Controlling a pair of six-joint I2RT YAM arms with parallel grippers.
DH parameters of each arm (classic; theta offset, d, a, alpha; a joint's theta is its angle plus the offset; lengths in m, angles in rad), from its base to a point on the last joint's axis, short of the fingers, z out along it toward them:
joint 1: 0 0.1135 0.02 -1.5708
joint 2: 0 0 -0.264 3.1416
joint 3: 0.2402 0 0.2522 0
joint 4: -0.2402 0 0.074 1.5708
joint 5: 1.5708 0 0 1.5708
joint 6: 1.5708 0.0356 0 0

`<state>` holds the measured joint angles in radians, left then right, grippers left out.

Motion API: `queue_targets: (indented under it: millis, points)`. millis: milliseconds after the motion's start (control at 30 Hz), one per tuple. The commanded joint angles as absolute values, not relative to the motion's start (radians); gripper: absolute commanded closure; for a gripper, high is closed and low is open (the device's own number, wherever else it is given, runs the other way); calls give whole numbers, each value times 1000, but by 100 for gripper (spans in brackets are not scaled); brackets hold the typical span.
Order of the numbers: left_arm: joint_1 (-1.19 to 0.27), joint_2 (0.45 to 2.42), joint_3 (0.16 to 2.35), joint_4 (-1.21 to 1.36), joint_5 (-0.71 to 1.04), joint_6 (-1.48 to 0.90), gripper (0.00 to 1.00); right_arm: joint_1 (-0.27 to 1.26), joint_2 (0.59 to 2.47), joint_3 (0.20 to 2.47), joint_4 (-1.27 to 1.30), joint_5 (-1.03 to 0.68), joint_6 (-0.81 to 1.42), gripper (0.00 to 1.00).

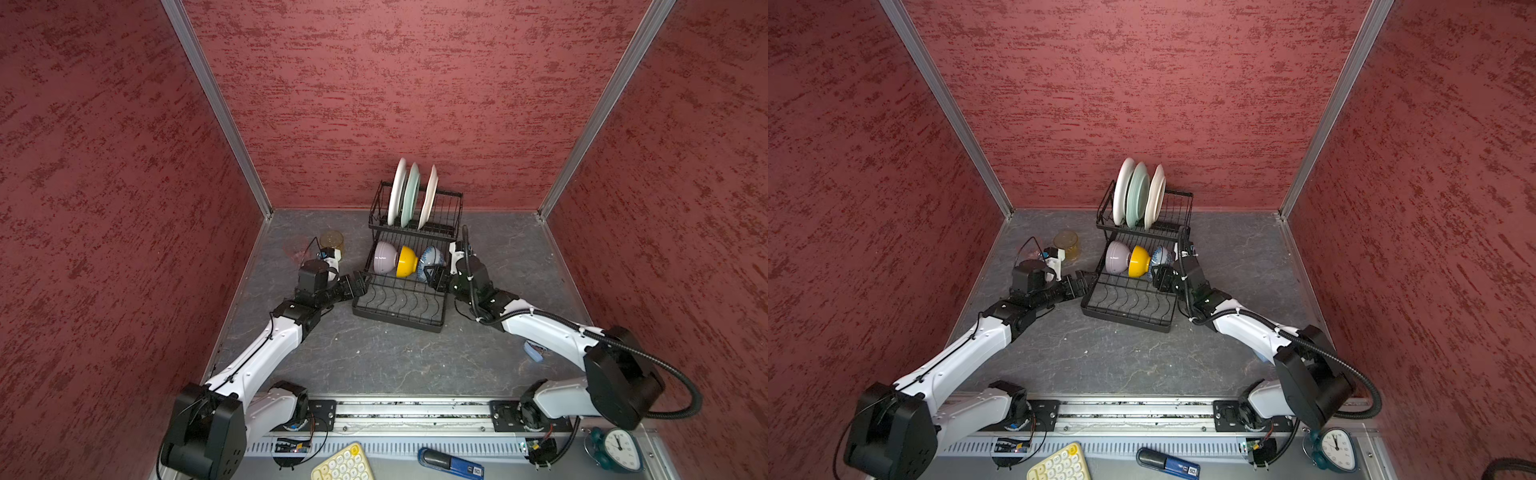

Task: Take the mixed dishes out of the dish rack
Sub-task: 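Lift the blue-flowered bowl toward the left gripper while the left gripper approaches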

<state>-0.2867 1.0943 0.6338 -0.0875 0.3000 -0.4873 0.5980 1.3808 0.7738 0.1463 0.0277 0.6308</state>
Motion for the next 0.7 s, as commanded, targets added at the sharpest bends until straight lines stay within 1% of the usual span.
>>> queue_targets:
  millis: [0, 333, 667]
  points:
    - [-293, 1097, 616, -28, 344, -498, 1, 592, 1329, 766, 247, -50, 686, 48]
    - [-302, 1112, 604, 45, 419, -506, 1, 591, 1288, 738, 316, -185, 772, 48]
    - [-353, 1176, 603, 135, 496, -538, 0, 592, 1270, 668, 456, -310, 831, 49]
